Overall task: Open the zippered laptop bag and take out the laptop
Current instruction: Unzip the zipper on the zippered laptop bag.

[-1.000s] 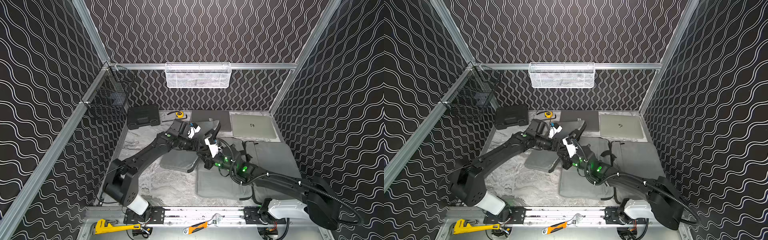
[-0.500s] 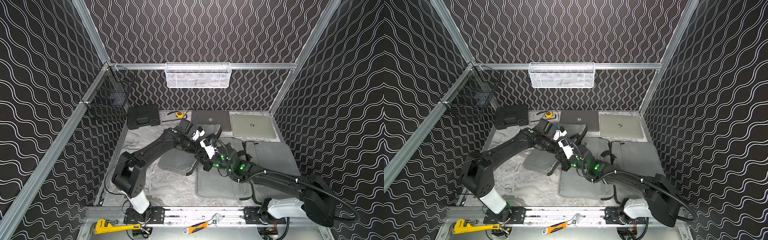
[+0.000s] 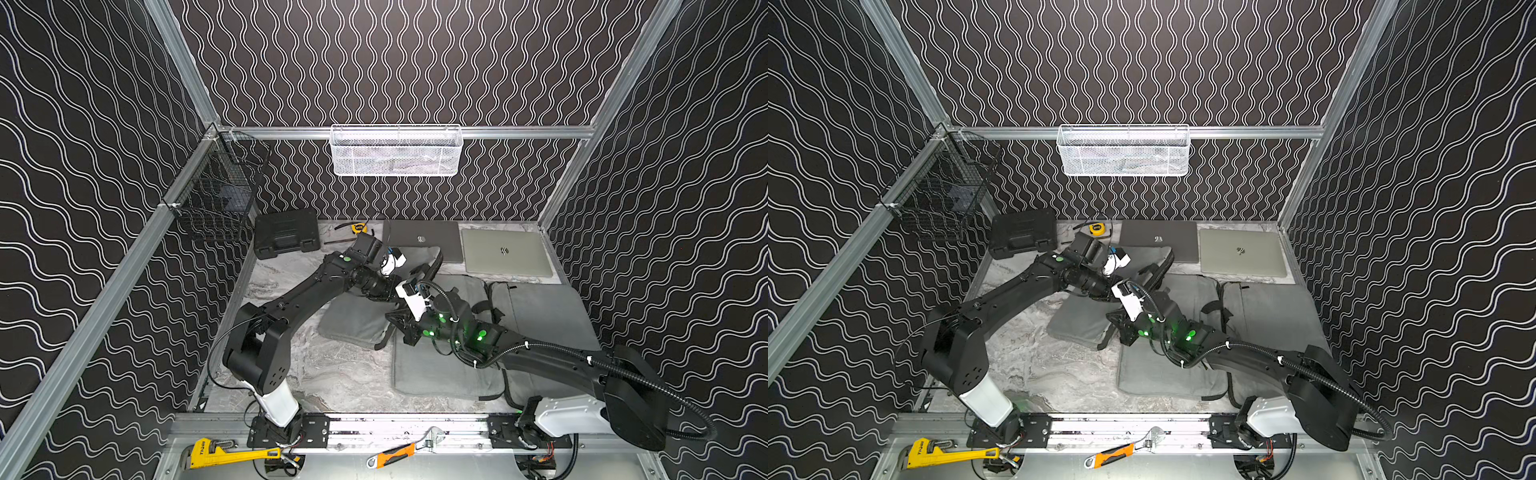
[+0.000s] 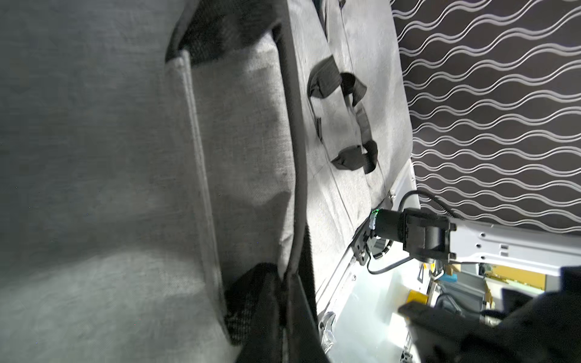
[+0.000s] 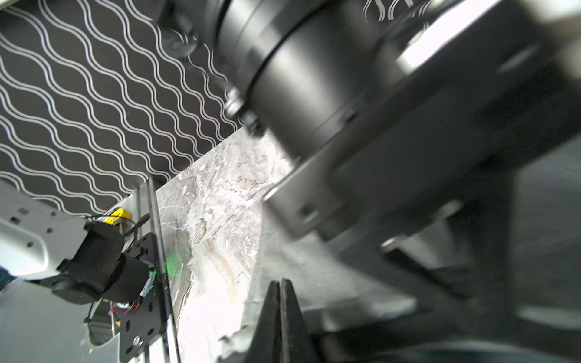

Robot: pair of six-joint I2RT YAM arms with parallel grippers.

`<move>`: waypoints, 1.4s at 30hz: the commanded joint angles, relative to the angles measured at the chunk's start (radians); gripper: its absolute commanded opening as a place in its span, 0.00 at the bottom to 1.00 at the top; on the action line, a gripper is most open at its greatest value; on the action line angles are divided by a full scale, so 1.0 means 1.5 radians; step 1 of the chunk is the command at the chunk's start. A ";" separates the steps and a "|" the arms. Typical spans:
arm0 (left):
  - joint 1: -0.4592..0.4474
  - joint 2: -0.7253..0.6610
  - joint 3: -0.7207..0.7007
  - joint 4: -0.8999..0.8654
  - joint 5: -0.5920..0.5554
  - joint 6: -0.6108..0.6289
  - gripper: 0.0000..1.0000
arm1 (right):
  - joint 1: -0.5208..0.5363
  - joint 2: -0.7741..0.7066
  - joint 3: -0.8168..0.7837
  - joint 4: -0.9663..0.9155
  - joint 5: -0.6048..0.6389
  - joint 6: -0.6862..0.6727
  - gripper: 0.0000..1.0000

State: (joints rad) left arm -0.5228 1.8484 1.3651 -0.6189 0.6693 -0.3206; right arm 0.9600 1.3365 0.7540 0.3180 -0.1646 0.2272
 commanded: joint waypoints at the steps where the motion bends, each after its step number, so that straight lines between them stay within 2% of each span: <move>1: 0.009 0.005 0.010 0.068 0.016 -0.022 0.00 | 0.019 -0.001 0.000 0.059 -0.006 -0.012 0.00; 12: 0.047 -0.014 0.006 0.108 0.014 -0.066 0.00 | 0.093 0.046 0.007 0.050 0.023 -0.081 0.00; 15: 0.053 -0.017 0.007 0.112 0.008 -0.079 0.00 | 0.125 0.067 0.017 0.028 0.062 -0.115 0.00; 20: 0.076 -0.035 -0.032 0.193 0.041 -0.154 0.00 | 0.171 0.098 0.012 0.036 0.144 -0.162 0.00; 27: 0.096 -0.067 -0.090 0.296 0.067 -0.250 0.00 | 0.256 0.188 0.050 0.020 0.304 -0.259 0.00; 33: 0.097 -0.067 -0.084 0.256 0.063 -0.212 0.00 | 0.272 0.190 0.039 0.062 0.311 -0.248 0.00; 39: 0.093 -0.050 -0.056 0.126 0.032 -0.106 0.01 | 0.273 0.179 0.030 0.072 0.315 -0.252 0.00; 42: 0.081 -0.044 -0.036 0.050 0.006 -0.038 0.14 | 0.273 0.181 0.034 0.070 0.319 -0.252 0.00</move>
State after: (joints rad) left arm -0.3943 1.7771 1.2785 -0.5880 0.7345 -0.5076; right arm 1.3533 1.6081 0.7986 0.4374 0.4297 -0.1547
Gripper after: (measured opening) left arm 0.088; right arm 0.049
